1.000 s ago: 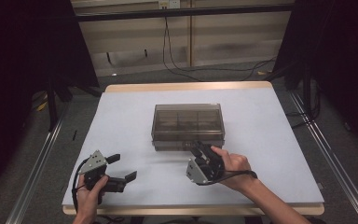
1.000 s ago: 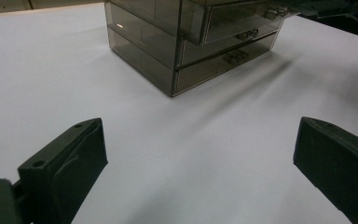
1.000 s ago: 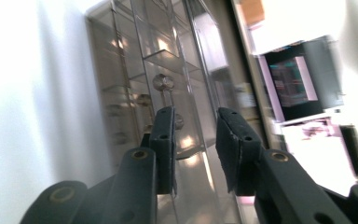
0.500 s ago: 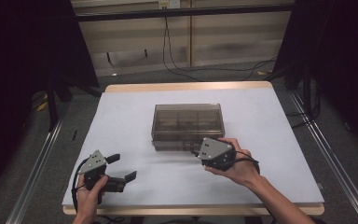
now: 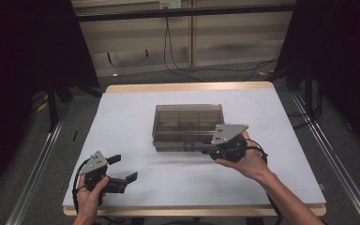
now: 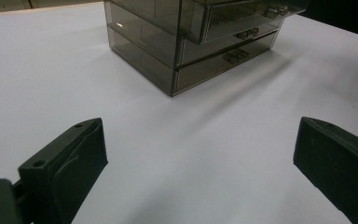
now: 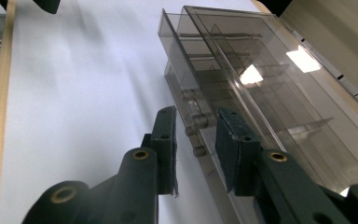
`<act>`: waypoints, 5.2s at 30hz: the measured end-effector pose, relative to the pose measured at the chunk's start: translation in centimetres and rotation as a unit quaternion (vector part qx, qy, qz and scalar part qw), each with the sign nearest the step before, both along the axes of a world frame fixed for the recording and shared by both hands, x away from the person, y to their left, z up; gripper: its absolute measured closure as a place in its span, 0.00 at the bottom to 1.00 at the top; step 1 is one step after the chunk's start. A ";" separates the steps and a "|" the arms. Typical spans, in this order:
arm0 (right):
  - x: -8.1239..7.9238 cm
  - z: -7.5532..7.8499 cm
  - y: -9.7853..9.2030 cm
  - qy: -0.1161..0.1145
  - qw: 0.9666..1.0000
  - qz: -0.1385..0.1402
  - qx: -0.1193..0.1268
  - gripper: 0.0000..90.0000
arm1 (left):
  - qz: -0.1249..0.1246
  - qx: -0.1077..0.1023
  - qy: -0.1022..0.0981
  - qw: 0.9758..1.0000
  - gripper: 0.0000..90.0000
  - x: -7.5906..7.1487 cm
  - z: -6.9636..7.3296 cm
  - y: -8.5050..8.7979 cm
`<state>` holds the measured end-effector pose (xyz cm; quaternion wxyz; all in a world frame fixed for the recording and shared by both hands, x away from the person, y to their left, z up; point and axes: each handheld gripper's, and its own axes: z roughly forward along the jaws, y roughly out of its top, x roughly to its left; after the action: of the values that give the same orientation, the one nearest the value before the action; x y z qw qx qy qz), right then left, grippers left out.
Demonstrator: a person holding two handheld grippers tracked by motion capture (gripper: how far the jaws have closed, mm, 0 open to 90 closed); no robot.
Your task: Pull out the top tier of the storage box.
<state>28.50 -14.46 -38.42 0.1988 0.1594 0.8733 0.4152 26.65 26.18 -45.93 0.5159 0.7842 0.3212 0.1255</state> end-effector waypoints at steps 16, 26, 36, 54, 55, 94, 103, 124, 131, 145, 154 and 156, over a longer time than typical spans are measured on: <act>3.0 1.9 -2.5 0.083 0.996 0.017 0.000 0.66 | 0.002 0.003 0.000 1.000 0.03 0.0 0.1 -0.2; 5.1 1.8 -1.9 0.112 0.992 0.038 -0.033 0.76 | -0.001 0.004 -0.001 1.000 0.03 0.1 0.1 -0.2; 5.8 0.2 -1.0 0.130 0.989 0.050 -0.056 0.75 | -0.001 0.003 0.001 1.000 0.03 0.1 0.0 -0.2; 6.2 -1.2 0.1 0.129 0.984 0.061 -0.104 0.82 | 0.001 0.004 0.001 1.000 0.03 0.1 0.0 -0.1; 6.2 -1.4 0.4 0.131 0.984 0.062 -0.108 0.83 | -0.001 0.004 0.000 1.000 0.03 0.1 0.0 -0.1; 5.9 -1.2 0.1 0.147 0.977 0.104 -0.113 0.96 | -0.001 0.004 0.000 1.000 0.03 0.0 0.0 -0.1; 5.9 -1.2 0.1 0.153 0.976 0.106 -0.116 0.96 | 0.000 0.007 0.000 1.000 0.03 0.0 0.1 0.0; 5.5 -1.1 0.1 0.162 0.973 0.116 -0.118 0.97 | 0.000 0.001 0.002 1.000 0.03 0.0 0.0 -0.1; 5.4 -1.1 0.1 0.166 0.971 0.125 -0.119 0.98 | -0.001 0.002 -0.001 1.000 0.03 0.0 0.0 0.0; 4.9 -1.1 0.2 0.173 0.969 0.128 -0.124 0.98 | 0.000 0.003 0.000 1.000 0.03 0.0 0.1 0.0; 4.8 -1.1 0.2 0.175 0.969 0.128 -0.121 0.98 | 0.003 0.006 0.000 1.000 0.03 0.0 0.1 0.0; 4.8 -1.1 0.2 0.177 0.968 0.129 -0.121 0.98 | -0.002 0.001 -0.001 1.000 0.03 0.0 0.0 0.0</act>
<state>33.25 -14.29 -39.49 0.0037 0.0915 0.9514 0.2940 26.64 26.18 -45.89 0.5155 0.7851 0.3195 0.1256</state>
